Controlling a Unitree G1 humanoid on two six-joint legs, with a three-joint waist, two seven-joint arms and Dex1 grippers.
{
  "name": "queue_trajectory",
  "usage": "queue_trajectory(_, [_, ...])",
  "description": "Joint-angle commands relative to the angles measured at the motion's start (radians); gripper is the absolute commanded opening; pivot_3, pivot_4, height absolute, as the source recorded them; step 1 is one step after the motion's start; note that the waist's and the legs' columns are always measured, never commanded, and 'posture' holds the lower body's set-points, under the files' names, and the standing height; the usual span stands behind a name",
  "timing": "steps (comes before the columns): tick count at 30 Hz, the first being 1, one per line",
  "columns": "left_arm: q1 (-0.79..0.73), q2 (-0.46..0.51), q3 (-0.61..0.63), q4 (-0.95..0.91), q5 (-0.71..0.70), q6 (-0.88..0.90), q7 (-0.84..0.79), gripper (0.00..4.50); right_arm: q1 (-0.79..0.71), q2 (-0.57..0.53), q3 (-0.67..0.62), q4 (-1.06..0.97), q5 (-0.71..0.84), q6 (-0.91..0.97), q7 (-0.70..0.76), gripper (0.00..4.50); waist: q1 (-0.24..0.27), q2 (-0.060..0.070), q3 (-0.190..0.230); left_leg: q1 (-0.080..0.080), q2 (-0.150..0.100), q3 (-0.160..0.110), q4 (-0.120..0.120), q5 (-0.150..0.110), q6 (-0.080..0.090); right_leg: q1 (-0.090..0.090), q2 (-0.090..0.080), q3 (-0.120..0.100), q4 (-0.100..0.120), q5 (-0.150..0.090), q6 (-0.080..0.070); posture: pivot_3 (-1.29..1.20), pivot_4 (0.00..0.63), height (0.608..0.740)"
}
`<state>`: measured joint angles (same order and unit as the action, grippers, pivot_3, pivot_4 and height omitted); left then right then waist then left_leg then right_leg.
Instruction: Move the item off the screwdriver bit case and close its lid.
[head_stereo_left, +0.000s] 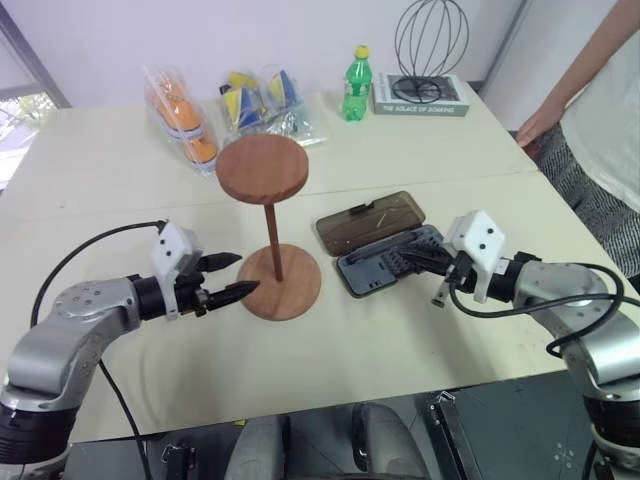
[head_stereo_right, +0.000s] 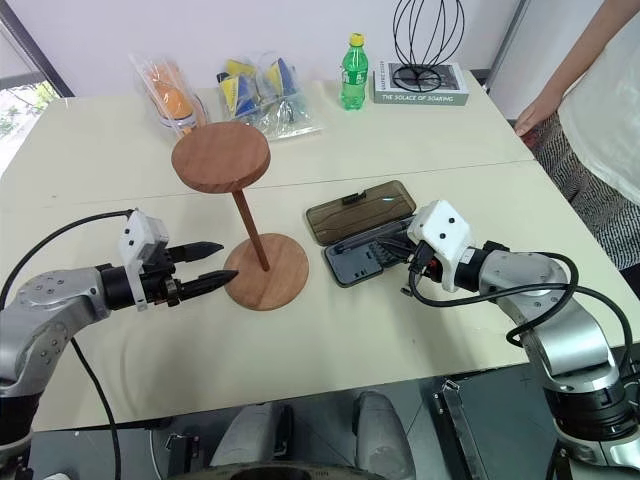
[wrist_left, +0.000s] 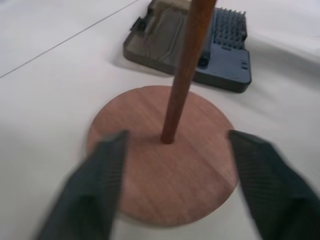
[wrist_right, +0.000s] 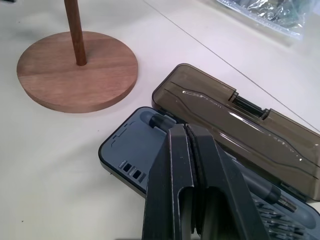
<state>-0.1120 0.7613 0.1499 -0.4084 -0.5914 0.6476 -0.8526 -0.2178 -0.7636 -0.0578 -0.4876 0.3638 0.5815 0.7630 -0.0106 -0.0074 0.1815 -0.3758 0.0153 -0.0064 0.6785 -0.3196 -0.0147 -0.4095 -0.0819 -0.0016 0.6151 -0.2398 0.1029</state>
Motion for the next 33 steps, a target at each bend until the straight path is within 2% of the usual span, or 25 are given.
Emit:
queue_trajectory(1, [0.004, -0.002, 0.01, -0.033, 0.001, -0.019, 0.008, 4.45, -0.008, 0.005, -0.007, -0.029, 0.004, -0.013, -0.007, 0.0, 0.0, 0.0, 0.0, 0.0, 0.0, 0.0, 0.0, 0.0, 0.0, 0.0, 0.0, 0.0, 0.0, 0.0, 0.0, 0.0, 0.15, 0.74])
queue_trajectory(4, [-0.012, -0.038, -0.011, -0.032, 0.005, -0.031, 0.035, 4.45, -0.007, 0.007, -0.006, -0.029, 0.003, -0.014, -0.012, 0.0, 0.0, 0.0, 0.0, 0.0, 0.0, 0.0, 0.0, 0.0, 0.0, 0.0, 0.0, 0.0, 0.0, 0.0, 0.0, 0.0, 0.15, 0.74])
queue_trajectory(13, [-0.161, -0.202, -0.148, 0.077, 0.155, -0.134, 0.149, 4.45, -0.014, 0.016, 0.002, -0.033, -0.012, -0.016, -0.039, 0.0, 0.014, -0.001, 0.0, 0.0, -0.001, 0.001, 0.002, 0.0, 0.0, 0.001, 0.0, 0.0, 0.001, 0.0, 0.0, 0.0, 0.15, 0.74])
queue_trajectory(21, [-0.202, -0.258, -0.191, 0.149, 0.216, -0.198, 0.159, 4.45, 0.009, 0.018, -0.017, -0.058, -0.026, -0.01, -0.084, 0.0, 0.017, -0.001, 0.0, 0.0, -0.001, 0.002, 0.002, 0.0, 0.0, 0.001, 0.0, 0.0, 0.001, 0.001, 0.001, 0.0, 0.15, 0.74])
queue_trajectory(22, [-0.205, -0.262, -0.191, 0.154, 0.22, -0.202, 0.158, 3.97, 0.013, 0.019, -0.017, -0.062, -0.026, -0.009, -0.087, 0.0, 0.018, -0.001, 0.0, 0.0, -0.001, 0.002, 0.002, 0.0, 0.0, 0.001, 0.0, 0.0, 0.001, 0.001, 0.001, 0.0, 0.15, 0.74])
queue_trajectory(23, [-0.206, -0.264, -0.19, 0.157, 0.222, -0.205, 0.158, 3.78, 0.015, 0.019, -0.017, -0.065, -0.026, -0.009, -0.088, 0.0, 0.019, -0.001, 0.0, 0.0, -0.001, 0.002, 0.002, 0.0, 0.0, 0.001, 0.0, 0.0, 0.001, 0.001, 0.001, 0.0, 0.15, 0.74])
queue_trajectory(30, [-0.216, -0.28, -0.179, 0.16, 0.224, -0.215, 0.171, 0.14, 0.013, 0.018, -0.009, -0.058, -0.029, -0.014, -0.095, 0.0, 0.021, -0.001, 0.0, 0.0, -0.001, 0.002, 0.002, 0.0, 0.0, 0.001, 0.0, 0.0, 0.001, 0.001, 0.001, 0.0, 0.15, 0.74])
queue_trajectory(33, [-0.22, -0.288, -0.158, 0.156, 0.224, -0.205, 0.201, 0.06, 0.007, 0.021, -0.002, -0.052, -0.031, -0.016, -0.093, 0.0, 0.021, -0.001, 0.0, 0.0, -0.001, 0.002, 0.002, 0.0, 0.0, 0.001, 0.0, 0.0, 0.001, 0.001, 0.001, 0.0, 0.15, 0.74])
